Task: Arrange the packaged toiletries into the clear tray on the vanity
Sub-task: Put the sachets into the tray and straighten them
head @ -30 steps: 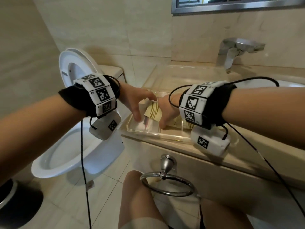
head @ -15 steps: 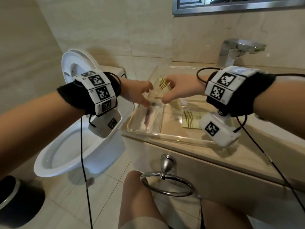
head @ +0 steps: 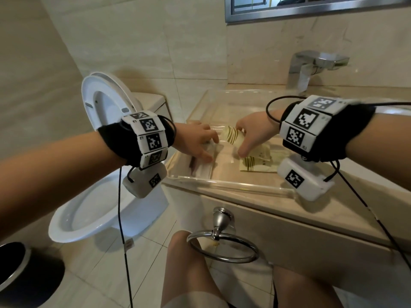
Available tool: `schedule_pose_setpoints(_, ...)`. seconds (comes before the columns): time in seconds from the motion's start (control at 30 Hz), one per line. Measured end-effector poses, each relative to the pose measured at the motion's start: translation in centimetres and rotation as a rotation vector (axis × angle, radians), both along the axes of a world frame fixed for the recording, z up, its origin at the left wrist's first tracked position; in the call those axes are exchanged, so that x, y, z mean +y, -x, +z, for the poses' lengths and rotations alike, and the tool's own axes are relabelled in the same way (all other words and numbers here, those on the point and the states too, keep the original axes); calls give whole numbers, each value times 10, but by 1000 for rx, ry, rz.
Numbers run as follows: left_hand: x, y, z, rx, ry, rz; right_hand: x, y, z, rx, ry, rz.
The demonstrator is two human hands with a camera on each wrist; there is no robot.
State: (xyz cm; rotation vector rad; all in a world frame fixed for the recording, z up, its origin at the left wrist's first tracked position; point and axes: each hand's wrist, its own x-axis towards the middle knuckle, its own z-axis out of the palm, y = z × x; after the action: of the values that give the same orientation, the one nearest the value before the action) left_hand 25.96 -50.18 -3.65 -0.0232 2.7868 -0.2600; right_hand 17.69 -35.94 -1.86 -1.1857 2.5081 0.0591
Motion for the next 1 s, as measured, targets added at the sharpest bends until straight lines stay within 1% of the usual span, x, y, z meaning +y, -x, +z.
schedule_pose_setpoints(0.1,-4,-1,2,-26,-49,-38,-2,1,-2,14,0,8)
schedule_pose_setpoints(0.23,-6,0,2,18,-90,-24,-5,2,-5,19,-23,21)
schedule_pose_setpoints(0.37,-6,1,7,36,-146,38,-6,3,-6,25,-37,29)
schedule_pose_setpoints(0.5,-9,0,13,27,-152,71,-5,6,-6,31,-37,30)
schedule_pose_setpoints(0.67,-5,-2,11,25,-203,-9,-3,9,-6,43,-33,31)
schedule_pose_setpoints(0.73,-2,-3,13,-22,-143,-90,-3,10,-8,49,-39,33)
schedule_pose_setpoints(0.8,0,-5,15,-116,-17,-165,-1,11,-9,57,-41,31)
schedule_pose_setpoints(0.9,1,-6,17,-223,126,-203,1,13,-9,62,-37,29)
schedule_pose_setpoints(1.0,0,-4,17,-247,214,-226,1,13,-9,46,-32,30)
